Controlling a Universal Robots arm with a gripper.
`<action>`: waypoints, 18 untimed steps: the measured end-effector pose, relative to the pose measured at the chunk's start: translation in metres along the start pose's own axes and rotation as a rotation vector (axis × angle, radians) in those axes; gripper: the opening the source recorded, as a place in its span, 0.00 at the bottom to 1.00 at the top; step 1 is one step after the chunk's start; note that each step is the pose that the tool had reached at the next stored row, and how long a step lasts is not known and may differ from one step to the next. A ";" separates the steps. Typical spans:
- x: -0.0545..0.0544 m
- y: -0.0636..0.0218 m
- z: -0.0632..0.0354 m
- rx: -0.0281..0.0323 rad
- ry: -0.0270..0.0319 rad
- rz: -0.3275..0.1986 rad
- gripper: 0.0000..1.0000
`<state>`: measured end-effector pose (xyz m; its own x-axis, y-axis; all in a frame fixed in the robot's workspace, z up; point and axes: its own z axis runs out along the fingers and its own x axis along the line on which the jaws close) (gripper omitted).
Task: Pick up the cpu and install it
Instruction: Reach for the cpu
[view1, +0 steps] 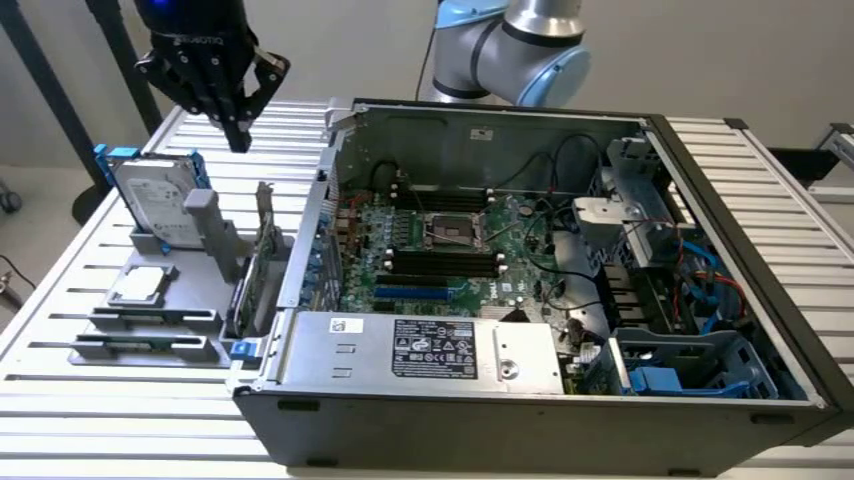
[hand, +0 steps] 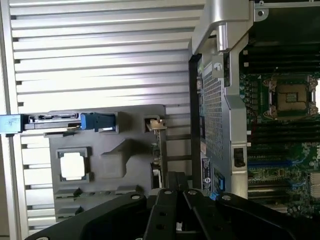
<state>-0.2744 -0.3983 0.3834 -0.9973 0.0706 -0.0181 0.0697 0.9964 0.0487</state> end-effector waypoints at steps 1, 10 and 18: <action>0.004 -0.0004 0.0005 0.0000 0.0004 0.000 0.11; 0.046 -0.0035 0.0067 0.0015 0.0077 0.000 0.11; 0.082 -0.0064 0.0118 0.0036 0.0168 0.001 0.11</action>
<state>-0.3564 -0.3983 0.3698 -0.9975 0.0706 -0.0013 0.0704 0.9965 0.0451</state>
